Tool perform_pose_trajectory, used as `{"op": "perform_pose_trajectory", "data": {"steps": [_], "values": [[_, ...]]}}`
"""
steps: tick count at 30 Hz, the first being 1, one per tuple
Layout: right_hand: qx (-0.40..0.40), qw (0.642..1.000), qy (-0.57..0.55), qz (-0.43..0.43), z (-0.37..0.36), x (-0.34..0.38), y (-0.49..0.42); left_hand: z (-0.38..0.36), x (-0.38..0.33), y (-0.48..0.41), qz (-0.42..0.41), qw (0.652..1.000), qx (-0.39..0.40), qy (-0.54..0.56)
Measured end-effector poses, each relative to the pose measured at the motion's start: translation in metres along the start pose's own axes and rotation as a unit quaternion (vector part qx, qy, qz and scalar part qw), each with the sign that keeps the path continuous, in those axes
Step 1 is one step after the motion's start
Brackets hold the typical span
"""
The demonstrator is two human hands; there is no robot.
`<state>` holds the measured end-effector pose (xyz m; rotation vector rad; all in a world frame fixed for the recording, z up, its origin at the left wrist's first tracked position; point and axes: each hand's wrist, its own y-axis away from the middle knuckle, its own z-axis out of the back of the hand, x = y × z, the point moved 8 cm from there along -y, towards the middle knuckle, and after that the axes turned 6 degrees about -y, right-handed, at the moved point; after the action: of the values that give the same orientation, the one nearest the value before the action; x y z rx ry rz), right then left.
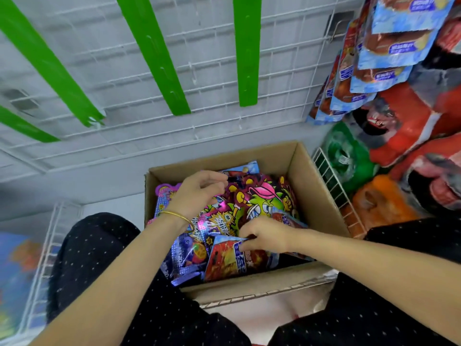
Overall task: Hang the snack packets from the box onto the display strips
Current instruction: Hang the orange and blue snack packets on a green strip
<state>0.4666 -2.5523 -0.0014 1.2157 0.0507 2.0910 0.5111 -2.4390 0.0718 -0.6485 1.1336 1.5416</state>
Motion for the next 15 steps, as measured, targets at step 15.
{"op": "perform_pose_trajectory", "data": {"steps": [15], "values": [[-0.308, 0.862, -0.403, 0.005, 0.170, 0.003, 0.076, -0.006, -0.096, -0.016, -0.100, 0.992, 0.045, 0.060]]}}
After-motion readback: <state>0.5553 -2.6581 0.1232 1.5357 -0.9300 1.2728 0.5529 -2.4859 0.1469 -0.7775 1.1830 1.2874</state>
